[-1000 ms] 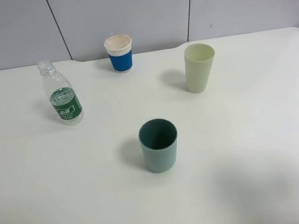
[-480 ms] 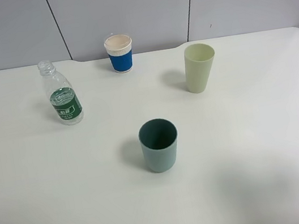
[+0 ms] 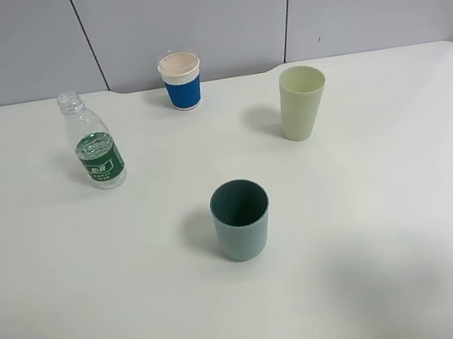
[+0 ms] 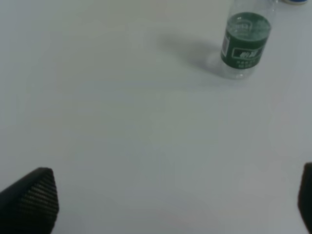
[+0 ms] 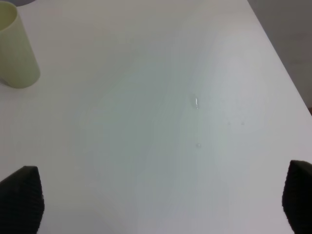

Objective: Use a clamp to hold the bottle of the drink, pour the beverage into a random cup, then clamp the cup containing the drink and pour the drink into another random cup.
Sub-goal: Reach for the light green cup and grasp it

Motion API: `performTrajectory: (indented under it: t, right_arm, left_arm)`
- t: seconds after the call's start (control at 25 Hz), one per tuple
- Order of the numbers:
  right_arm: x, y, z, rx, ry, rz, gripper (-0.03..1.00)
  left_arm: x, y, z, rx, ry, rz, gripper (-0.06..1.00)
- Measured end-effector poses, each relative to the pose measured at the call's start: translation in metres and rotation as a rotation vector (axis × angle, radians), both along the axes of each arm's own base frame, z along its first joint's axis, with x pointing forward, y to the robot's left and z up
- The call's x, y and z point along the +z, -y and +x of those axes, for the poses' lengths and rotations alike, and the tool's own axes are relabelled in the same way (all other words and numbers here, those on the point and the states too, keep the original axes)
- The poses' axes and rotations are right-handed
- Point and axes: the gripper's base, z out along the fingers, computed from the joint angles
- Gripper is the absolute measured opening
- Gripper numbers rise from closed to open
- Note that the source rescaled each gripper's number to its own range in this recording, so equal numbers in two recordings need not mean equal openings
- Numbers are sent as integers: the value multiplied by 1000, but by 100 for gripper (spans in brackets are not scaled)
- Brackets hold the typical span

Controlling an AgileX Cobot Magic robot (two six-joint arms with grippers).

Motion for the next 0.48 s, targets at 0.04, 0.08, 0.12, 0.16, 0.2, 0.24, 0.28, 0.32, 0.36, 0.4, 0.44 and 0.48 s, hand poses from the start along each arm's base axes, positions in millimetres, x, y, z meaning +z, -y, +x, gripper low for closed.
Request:
performTrajectory:
  t: [0.04,0.08,0.12,0.16,0.2,0.24,0.28,0.32,0.36,0.4,0.44,0.48]
  right_arm:
    - [0,0,0,0,0,0,98]
    - [0,0,0,0,0,0,98]
    - [0,0,0,0,0,0,98]
    - [0,0,0,0,0,0,98]
    - [0,0,0,0,0,0,98]
    - [0,0,0,0,0,0,98]
    - [0,0,0,0,0,0,98]
    - [0,0,0,0,0,0,98]
    - [0,0,0,0,0,0,98]
    - [0,0,0,0,0,0,98]
    - [0,0,0,0,0,0,98]
    - [0,0,0,0,0,0,98]
  left_arm:
    - [0,0,0,0,0,0,100]
    - [0,0,0,0,0,0,100]
    - [0,0,0,0,0,0,100]
    - [0,0,0,0,0,0,100]
    - [0,0,0,0,0,0,100]
    - [0,0,0,0,0,0,100]
    - [0,0,0,0,0,0,100]
    - [0,0,0,0,0,0,100]
    - [0,0,0,0,0,0,100]
    - [0,0,0,0,0,0,100]
    - [0,0,0,0,0,0,100]
    - [0,0,0,0,0,0,100]
